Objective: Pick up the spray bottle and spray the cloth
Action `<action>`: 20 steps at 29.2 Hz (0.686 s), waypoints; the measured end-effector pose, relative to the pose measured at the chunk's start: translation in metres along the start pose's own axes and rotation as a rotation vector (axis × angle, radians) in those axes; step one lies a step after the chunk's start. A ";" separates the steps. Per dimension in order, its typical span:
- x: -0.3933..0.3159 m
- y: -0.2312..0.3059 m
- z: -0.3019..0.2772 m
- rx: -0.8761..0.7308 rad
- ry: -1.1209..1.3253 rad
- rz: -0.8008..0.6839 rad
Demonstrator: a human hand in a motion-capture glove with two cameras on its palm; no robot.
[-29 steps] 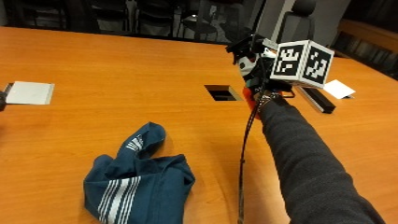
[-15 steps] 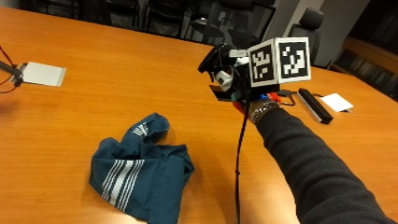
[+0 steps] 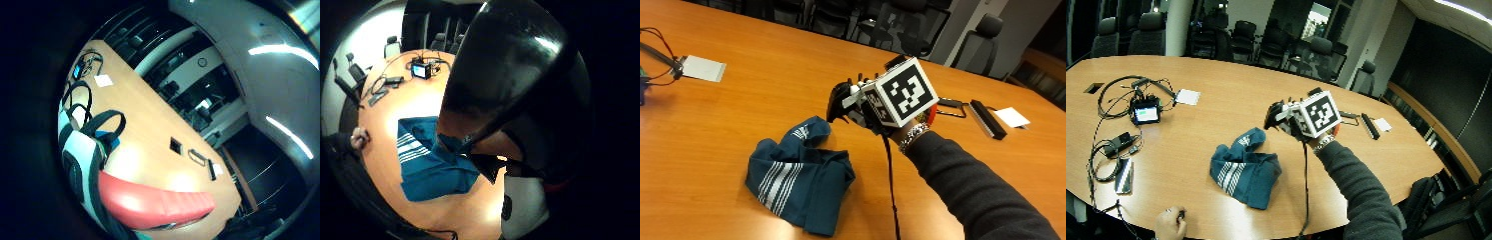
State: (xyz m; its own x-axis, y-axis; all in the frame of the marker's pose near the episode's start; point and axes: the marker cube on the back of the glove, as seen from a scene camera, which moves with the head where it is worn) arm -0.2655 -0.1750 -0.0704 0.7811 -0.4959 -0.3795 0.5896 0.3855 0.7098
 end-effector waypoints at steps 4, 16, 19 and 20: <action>-0.016 0.001 -0.001 0.017 0.038 -0.088; -0.067 0.037 0.004 -0.006 0.129 -0.343; -0.071 0.046 0.008 -0.014 0.141 -0.371; -0.070 0.049 0.009 -0.019 0.147 -0.375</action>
State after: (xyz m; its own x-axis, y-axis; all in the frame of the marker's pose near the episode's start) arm -0.2935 -0.1279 -0.0039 0.5310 -0.4886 -0.6923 0.8421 0.2134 0.4953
